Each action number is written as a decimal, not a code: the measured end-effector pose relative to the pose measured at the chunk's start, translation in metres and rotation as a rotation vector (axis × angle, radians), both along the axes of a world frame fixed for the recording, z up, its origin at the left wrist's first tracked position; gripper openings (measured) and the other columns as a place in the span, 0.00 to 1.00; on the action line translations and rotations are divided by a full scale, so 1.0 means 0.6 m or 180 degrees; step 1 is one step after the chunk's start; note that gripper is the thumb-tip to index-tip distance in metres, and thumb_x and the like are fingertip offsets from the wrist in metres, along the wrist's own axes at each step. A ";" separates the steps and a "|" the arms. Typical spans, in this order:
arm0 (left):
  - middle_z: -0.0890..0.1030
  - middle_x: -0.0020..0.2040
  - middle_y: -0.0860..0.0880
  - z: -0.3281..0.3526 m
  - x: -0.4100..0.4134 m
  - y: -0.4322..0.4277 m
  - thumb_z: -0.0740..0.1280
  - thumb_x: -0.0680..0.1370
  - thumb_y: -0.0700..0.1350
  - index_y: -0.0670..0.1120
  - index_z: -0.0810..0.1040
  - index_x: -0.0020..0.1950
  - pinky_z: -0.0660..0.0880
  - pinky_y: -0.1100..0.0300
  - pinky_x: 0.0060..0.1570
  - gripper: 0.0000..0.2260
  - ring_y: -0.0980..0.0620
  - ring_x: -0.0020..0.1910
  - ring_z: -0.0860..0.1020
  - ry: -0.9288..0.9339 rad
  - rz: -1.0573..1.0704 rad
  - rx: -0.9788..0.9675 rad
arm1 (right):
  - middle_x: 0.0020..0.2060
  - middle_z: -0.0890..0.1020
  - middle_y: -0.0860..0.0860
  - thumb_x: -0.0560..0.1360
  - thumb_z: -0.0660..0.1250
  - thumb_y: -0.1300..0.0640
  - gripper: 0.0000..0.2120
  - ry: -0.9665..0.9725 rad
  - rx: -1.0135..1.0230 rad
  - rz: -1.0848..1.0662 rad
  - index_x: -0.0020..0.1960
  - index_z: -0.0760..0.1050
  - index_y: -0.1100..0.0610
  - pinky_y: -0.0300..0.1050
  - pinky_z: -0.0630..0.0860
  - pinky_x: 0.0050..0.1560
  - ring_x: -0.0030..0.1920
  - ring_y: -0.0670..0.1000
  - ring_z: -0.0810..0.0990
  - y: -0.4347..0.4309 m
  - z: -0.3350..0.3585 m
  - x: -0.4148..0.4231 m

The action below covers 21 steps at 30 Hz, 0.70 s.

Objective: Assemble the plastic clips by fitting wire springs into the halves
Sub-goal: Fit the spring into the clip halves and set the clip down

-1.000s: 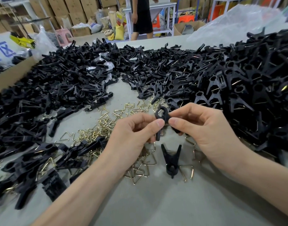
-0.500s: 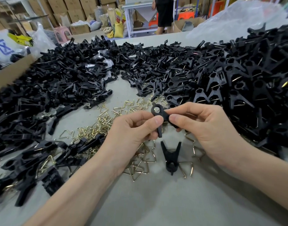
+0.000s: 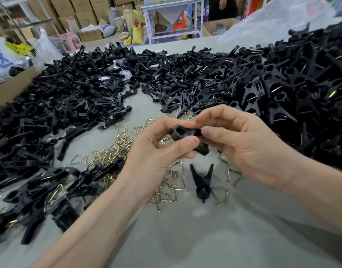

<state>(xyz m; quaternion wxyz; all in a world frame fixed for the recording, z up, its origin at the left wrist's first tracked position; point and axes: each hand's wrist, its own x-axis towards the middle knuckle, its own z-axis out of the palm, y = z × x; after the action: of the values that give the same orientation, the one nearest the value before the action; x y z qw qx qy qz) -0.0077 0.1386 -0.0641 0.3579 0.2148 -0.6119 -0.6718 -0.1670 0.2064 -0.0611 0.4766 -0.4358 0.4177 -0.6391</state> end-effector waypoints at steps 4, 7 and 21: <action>0.83 0.39 0.47 0.011 0.010 -0.017 0.76 0.58 0.45 0.45 0.84 0.42 0.79 0.64 0.40 0.13 0.52 0.33 0.82 0.0302 0.0654 0.0173 | 0.44 0.84 0.50 0.74 0.68 0.66 0.08 0.1331 -0.0016 -0.0728 0.48 0.80 0.54 0.44 0.79 0.50 0.46 0.50 0.83 0.002 0.001 -0.010; 0.84 0.39 0.45 0.021 0.024 -0.041 0.73 0.63 0.39 0.43 0.84 0.45 0.79 0.64 0.42 0.11 0.51 0.37 0.83 0.0584 0.0946 0.0349 | 0.44 0.82 0.46 0.75 0.67 0.65 0.10 0.2730 -0.0053 -0.0984 0.46 0.82 0.50 0.44 0.77 0.49 0.44 0.52 0.80 -0.001 -0.011 -0.015; 0.86 0.42 0.51 -0.004 0.016 -0.042 0.70 0.72 0.35 0.47 0.81 0.52 0.79 0.63 0.47 0.12 0.50 0.44 0.85 0.0013 0.1115 -0.0451 | 0.51 0.76 0.51 0.78 0.63 0.60 0.02 0.4877 -0.0510 -0.0488 0.48 0.73 0.58 0.44 0.67 0.59 0.54 0.53 0.69 -0.021 -0.032 0.001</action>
<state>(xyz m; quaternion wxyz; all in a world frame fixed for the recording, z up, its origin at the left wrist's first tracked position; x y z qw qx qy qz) 0.0019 0.1133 -0.0664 0.4849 0.2909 -0.6102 -0.5548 -0.1661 0.1936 -0.0802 -0.0240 -0.7593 0.6124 -0.2187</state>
